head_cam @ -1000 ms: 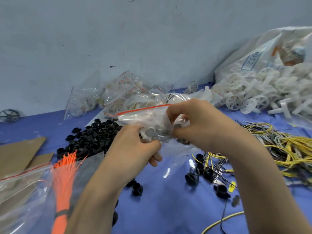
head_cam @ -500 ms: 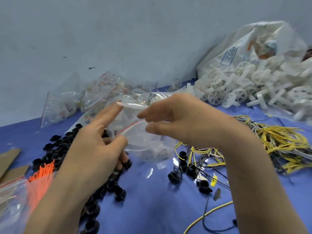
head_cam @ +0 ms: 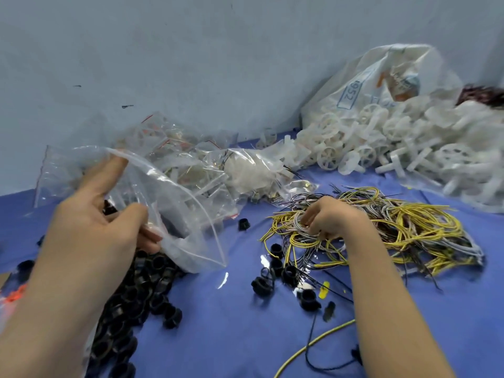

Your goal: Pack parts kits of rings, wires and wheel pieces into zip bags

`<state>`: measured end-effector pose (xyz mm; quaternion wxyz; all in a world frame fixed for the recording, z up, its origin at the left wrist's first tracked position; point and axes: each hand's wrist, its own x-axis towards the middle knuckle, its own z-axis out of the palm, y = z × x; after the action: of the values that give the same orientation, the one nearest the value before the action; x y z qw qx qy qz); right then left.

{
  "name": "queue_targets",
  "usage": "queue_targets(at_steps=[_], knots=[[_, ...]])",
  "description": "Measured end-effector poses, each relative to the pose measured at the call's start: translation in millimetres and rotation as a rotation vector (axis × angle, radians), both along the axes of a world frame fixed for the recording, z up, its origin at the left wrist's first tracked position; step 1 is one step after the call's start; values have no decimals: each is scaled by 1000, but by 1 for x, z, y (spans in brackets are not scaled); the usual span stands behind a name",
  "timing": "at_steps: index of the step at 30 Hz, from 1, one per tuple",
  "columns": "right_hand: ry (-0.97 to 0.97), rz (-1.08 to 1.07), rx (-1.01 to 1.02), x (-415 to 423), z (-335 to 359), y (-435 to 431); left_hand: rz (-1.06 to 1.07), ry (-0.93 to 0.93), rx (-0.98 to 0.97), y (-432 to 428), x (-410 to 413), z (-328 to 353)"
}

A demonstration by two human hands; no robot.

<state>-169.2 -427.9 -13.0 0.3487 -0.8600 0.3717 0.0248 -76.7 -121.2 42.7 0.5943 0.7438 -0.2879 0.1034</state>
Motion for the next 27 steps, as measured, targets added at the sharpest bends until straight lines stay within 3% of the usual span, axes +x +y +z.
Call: queue_targets(at_steps=[9,13,15,18,23,27], knots=[[-92,-119,-118,4,1,6,-20,-28,-37,-3,10,-9],[-430,-234,-182,-8,31,0,-25,-51,-8,1,27,-19],[-728,-337,-38,-14,41,-3,-30,-79,19,2,32,-23],[-1083,-530,408,-22,45,-9,-29,-106,24,4,36,-29],[-1265,-650,1220,-34,38,-18,-29,-116,36,4,34,-29],[-1299,-614,1231,-32,34,-17,-41,-102,12,1,31,-29]])
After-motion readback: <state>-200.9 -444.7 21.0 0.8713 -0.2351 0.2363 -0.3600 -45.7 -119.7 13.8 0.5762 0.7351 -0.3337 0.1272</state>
